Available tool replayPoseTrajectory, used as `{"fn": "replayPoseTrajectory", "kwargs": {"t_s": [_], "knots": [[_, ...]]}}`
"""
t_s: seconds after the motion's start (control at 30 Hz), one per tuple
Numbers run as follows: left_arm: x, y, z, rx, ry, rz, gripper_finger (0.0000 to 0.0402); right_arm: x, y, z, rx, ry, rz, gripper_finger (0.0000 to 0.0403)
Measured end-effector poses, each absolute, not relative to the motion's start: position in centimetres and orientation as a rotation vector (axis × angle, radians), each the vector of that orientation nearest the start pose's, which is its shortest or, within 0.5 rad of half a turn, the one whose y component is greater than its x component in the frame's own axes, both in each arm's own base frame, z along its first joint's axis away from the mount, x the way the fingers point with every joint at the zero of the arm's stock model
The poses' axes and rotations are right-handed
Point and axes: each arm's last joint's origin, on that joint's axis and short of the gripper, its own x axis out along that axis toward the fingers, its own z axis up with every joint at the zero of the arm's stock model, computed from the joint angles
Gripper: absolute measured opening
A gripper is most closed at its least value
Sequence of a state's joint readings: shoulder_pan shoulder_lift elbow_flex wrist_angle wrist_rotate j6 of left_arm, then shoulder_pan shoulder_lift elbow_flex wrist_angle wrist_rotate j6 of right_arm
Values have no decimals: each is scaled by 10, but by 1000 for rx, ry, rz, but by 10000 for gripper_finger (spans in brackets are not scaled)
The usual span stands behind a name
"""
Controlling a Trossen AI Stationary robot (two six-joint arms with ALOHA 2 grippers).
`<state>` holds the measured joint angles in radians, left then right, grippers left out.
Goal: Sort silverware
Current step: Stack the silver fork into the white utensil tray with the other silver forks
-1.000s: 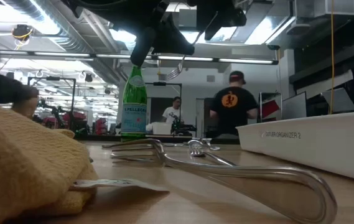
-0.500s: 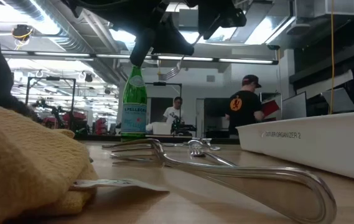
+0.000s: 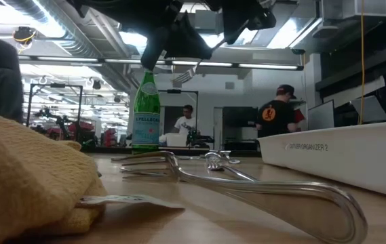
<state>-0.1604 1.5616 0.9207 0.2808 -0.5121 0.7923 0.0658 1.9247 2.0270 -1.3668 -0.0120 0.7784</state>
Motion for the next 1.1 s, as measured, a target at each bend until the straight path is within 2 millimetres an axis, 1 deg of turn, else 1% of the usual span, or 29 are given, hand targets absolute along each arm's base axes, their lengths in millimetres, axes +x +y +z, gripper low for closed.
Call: {"fn": "replayPoseTrajectory", "kwargs": {"t_s": [0.1, 0.17, 0.3, 0.4, 0.5, 0.6, 0.67, 0.8, 0.87, 0.9, 0.97, 1.03, 1.1], "knots": [[334, -44, 237, 871, 454, 199, 76, 374, 25, 345, 640, 1232, -438, 6], [333, -48, 238, 871, 452, 230, 85, 371, 25, 346, 661, 1240, -460, 6], [332, -54, 243, 863, 436, 362, 98, 362, 24, 354, 671, 1244, -479, 5], [330, -54, 247, 838, 444, 453, 99, 353, 23, 362, 678, 1236, -493, 5], [327, -49, 249, 813, 457, 488, 100, 336, 22, 376, 692, 1232, -518, 5], [326, -43, 252, 788, 462, 508, 100, 313, 20, 393, 724, 1220, -556, 5], [324, -38, 254, 766, 462, 524, 100, 301, 20, 407, 744, 1161, -551, 5], [321, -25, 254, 736, 508, 553, 100, 267, 22, 433, 761, 1051, -534, 4], [320, -18, 254, 711, 519, 569, 100, 248, 27, 441, 770, 994, -570, 4], [319, -15, 254, 698, 530, 577, 100, 240, 31, 443, 779, 960, -596, 4], [318, -10, 253, 680, 546, 590, 100, 222, 41, 439, 798, 907, -665, 4], [317, -6, 252, 667, 561, 600, 100, 207, 54, 426, 835, 871, -742, 4], [317, -4, 251, 659, 566, 599, 100, 194, 70, 407, 896, 855, -817, 4]]}}
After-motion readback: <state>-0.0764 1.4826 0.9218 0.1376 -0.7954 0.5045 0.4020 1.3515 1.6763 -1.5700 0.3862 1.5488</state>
